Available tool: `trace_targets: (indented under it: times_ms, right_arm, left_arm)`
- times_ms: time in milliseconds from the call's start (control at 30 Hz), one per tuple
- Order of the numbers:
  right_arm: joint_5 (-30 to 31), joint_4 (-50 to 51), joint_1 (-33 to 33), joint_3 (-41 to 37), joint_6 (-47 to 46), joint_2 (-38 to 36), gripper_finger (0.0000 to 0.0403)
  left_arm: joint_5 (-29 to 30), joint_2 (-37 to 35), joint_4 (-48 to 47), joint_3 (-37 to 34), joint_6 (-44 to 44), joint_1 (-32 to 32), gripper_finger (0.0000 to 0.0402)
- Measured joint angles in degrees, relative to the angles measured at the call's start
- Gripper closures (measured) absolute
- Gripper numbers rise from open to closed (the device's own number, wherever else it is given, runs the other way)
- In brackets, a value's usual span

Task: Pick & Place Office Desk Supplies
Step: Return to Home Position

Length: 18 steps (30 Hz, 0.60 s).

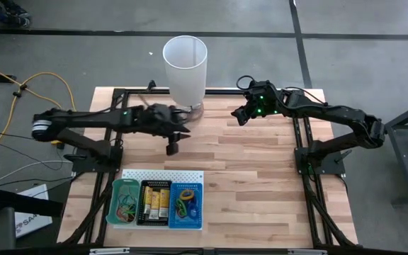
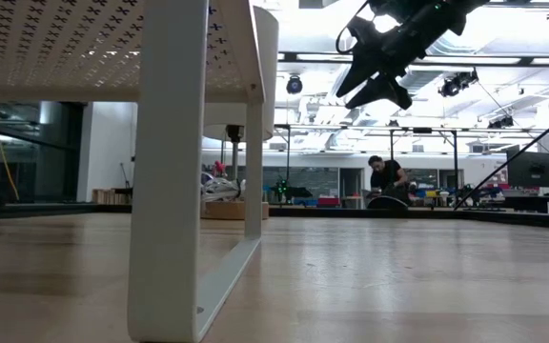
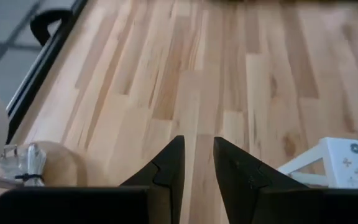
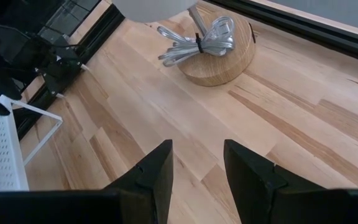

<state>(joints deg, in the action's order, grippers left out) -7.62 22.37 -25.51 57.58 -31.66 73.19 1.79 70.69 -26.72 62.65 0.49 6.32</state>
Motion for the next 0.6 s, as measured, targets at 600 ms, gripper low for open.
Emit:
trace_targets:
  times_ms: [600]
  right_arm:
    - [0.0, -0.3, 0.0, 0.0, 0.0, 0.0, 0.0272]
  left_arm:
    - [-1.0, -25.8, 23.0, -31.6, 0.1, 3.1, 0.0322]
